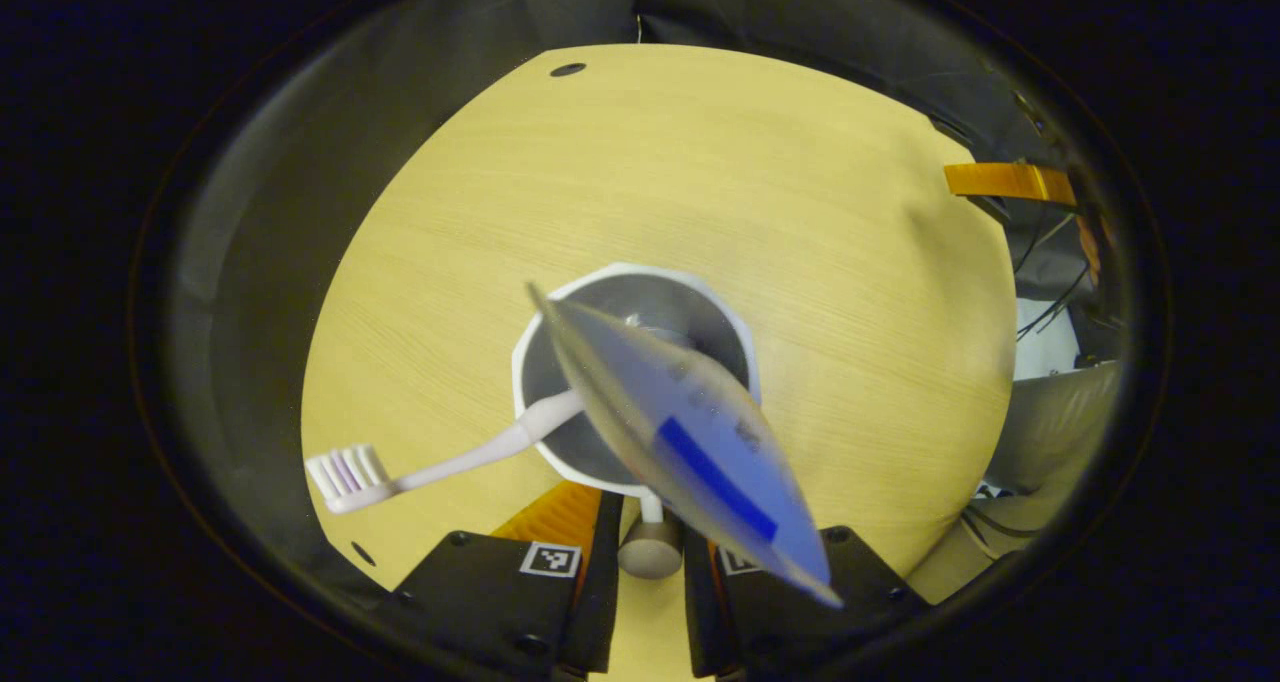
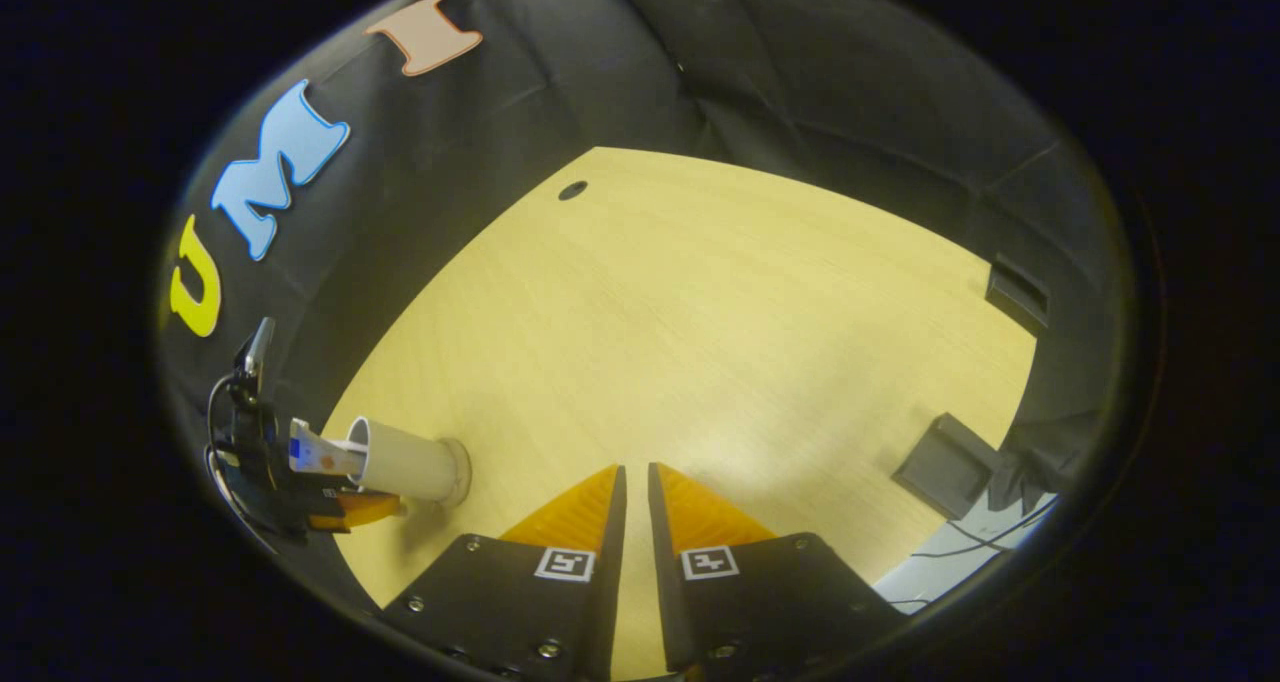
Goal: Put the toothbrush and toothpaste on the desktop into the cup, then pick up the cup and place it on the coaster on the desktop.
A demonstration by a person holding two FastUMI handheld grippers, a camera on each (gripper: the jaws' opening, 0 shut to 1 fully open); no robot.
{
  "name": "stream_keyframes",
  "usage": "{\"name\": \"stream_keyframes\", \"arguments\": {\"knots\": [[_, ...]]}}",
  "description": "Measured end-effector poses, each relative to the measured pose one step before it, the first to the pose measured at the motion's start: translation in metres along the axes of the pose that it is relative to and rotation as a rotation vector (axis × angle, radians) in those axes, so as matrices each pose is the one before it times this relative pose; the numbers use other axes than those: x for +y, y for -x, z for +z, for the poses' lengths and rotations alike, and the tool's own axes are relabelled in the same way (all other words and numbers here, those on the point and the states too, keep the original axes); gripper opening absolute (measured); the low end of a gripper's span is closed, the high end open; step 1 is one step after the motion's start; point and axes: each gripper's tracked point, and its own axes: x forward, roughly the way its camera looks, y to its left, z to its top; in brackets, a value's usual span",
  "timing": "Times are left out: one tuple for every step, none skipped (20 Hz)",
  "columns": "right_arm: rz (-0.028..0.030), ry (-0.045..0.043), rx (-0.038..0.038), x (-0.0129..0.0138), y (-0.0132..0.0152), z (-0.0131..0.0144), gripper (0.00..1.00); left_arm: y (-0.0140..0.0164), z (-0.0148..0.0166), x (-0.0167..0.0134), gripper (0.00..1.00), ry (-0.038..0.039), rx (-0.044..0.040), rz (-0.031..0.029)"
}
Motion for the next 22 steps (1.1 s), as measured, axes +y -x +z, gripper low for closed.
{"name": "stream_keyframes", "arguments": {"knots": [[0.00506, 0.00768, 0.00251, 0.00296, -0.00051, 0.00047, 0.17, 0.00004, 0.00002, -0.00347, 0.3, 0.00247, -0.00201, 0.00363], [0.00486, 0.0096, 0.00281, 0.00413, -0.00078, -0.00081, 0.18, 0.00065, 0.00091, -0.00132, 0.31, 0.00357, -0.00764, 0.00184], [0.00498, 0.00845, 0.00251, 0.00332, -0.00124, 0.00002, 0.18, 0.00124, -0.00058, -0.00358, 0.32, 0.0042, 0.00002, -0.00253], [0.00582, 0.00678, 0.00418, 0.0026, -0.00108, -0.00067, 0.17, 0.00207, -0.00123, -0.00082, 0.34, 0.00076, 0.0014, 0.00432], [0.00663, 0.00563, 0.00428, 0.00332, -0.00094, -0.00071, 0.18, 0.00103, -0.00147, -0.00106, 0.52, 0.00254, -0.00171, 0.00381], [0.00561, 0.00622, 0.00385, 0.00271, -0.00114, -0.00111, 0.17, 0.00067, -0.00234, 0.00156, 0.52, 0.00451, -0.00266, 0.00371], [0.00489, 0.0067, 0.00336, 0.0034, -0.00048, -0.00028, 0.17, -0.00006, -0.00553, 0.00078, 0.35, 0.0077, -0.00353, 0.00088], [0.00498, 0.00662, 0.00281, 0.00305, -0.00078, -0.00046, 0.17, 0.00244, -0.00295, -0.00044, 0.35, 0.00629, -0.00094, 0.00108], [0.00494, 0.00601, 0.00327, 0.00331, -0.00081, -0.00021, 0.18, 0.00235, 0.00056, -0.00145, 0.35, 0.00494, -0.00124, 0.00083], [0.00565, 0.00576, 0.00195, 0.0024, -0.00048, -0.00063, 0.17, 0.00255, -0.00248, 0.0, 0.44, 0.00612, -0.00295, 0.0026], [0.00519, 0.0056, 0.00226, 0.00319, -0.00097, 0.00003, 0.17, 0.00358, -0.00273, -0.00045, 0.44, 0.00803, -0.00285, 0.00294], [0.00631, 0.00527, 0.00303, 0.00378, -0.00121, -0.00048, 0.18, 0.00193, -0.00233, 0.00068, 0.44, 0.0092, -0.0033, 0.0018], [0.00693, 0.00557, 0.00221, 0.00438, -0.00068, -0.00045, 0.18, 0.0023, -0.00261, 0.00036, 0.44, 0.00872, -0.00255, 0.00301], [0.00625, 0.0064, 0.00304, 0.0031, 0.00008, -0.00179, 0.19, 0.00231, -0.00297, 0.00079, 0.44, 0.00884, -0.00597, 0.00213], [0.00621, 0.00691, 0.00351, 0.0033, -0.0004, -0.00077, 0.17, 0.00132, -0.00409, 0.00025, 0.44, 0.00818, -0.00289, 0.00234], [0.00609, 0.00797, 0.0039, 0.00378, -0.00102, -0.00158, 0.19, 0.00306, -0.00401, 0.00097, 0.44, 0.00846, -0.00167, 0.00453], [0.00647, 0.00867, 0.00457, 0.00414, -0.00105, -0.00136, 0.18, 0.00222, -0.00427, 0.001, 0.44, 0.00835, -0.00263, 0.00903], [0.00675, 0.00873, 0.00597, 0.00372, -0.0012, -0.00254, 0.17, 0.00205, -0.00442, 0.00105, 0.44, 0.01011, -0.0032, 0.00881], [0.00719, 0.00873, 0.00636, 0.00406, -0.00065, -0.00155, 0.17, 0.00343, -0.00585, 0.00045, 0.44, 0.01385, -0.00422, 0.00433], [0.00709, 0.00975, 0.00653, 0.00422, -0.00091, -0.00259, 0.17, 0.00429, -0.00628, 0.00021, 0.44, 0.01806, -0.00376, 0.00384], [0.00804, 0.01024, 0.00688, 0.00436, -0.00112, -0.00221, 0.17, 0.00514, -0.00635, -0.00012, 0.48, 0.02128, -0.00166, 0.00742], [0.00952, 0.01036, 0.00706, 0.00628, -0.00158, -0.00256, 0.17, 0.00387, -0.0064, -0.00105, 0.44, 0.02313, -0.00306, 0.00835]]}}
